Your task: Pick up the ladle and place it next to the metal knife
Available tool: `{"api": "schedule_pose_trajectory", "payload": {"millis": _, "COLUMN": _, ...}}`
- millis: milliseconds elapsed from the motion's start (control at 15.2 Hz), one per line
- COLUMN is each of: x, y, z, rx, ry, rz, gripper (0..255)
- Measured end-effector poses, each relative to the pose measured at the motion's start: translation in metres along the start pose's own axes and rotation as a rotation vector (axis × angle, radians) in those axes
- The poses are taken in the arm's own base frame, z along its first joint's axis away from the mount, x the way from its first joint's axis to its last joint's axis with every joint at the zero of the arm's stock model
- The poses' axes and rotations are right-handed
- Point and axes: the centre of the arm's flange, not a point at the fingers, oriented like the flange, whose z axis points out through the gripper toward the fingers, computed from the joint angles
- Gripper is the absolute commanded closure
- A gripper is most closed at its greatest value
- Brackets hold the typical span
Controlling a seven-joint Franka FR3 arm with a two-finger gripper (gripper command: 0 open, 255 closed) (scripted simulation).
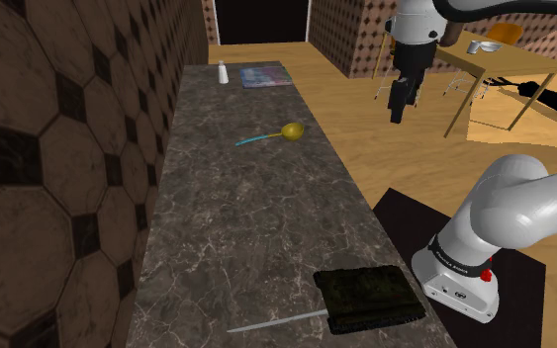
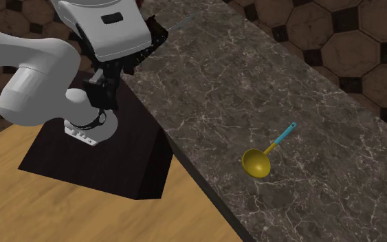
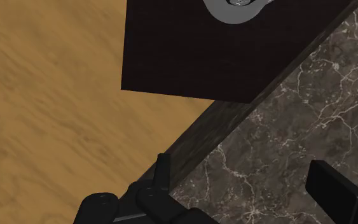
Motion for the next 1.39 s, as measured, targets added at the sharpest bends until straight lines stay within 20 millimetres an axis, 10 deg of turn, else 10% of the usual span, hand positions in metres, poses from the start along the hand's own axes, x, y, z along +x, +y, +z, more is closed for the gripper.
{"api": "schedule_pose_trajectory", "payload": {"millis": 330, "x": 0.033, "y": 0.017, "z": 0.009, "rx": 0.015, "ry": 0.002, "rz": -0.075, "gripper": 0}}
{"api": "schedule_pose_trajectory", "payload": {"millis": 1386, "x": 0.231, "y": 0.057, "z": 0.082, "rx": 0.089, "ry": 0.016, "rz": -0.477, "gripper": 0}}
